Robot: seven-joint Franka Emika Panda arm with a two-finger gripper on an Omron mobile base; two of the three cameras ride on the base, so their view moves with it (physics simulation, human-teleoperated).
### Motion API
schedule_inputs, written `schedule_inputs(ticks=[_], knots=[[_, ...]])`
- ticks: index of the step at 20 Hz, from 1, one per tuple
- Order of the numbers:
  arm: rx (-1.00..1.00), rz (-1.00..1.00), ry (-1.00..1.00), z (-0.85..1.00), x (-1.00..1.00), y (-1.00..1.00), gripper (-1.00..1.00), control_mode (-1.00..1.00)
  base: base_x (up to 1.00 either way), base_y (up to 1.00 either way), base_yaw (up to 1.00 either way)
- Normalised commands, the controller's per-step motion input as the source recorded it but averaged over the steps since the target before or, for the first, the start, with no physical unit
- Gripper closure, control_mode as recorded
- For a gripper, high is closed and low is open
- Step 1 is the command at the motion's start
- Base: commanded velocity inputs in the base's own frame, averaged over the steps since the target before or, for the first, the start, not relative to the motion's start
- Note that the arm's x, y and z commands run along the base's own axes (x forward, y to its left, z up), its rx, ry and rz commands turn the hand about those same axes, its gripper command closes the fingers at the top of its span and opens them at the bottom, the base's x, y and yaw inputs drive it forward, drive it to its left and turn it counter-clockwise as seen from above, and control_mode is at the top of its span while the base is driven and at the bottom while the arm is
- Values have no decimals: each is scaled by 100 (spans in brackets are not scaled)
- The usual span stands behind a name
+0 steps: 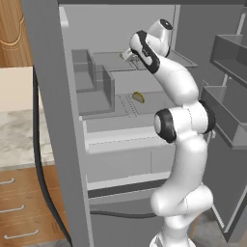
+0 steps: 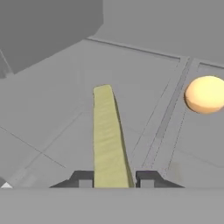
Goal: Pick the egg and butter from the fridge and place them by the bowl for mixing.
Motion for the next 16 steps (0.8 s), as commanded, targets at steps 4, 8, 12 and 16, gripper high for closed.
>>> schedule_inputs(ticks=[4, 8, 12, 16], knots=[[-3, -2, -37, -32, -94, 21, 100, -100, 0, 0, 0], [0, -4, -12, -11, -87, 8, 100, -100, 0, 0, 0], [4, 0, 0, 17, -78, 0, 100, -100, 0, 0, 0], [5, 0, 0, 16, -81, 0, 100, -100, 0, 0, 0]])
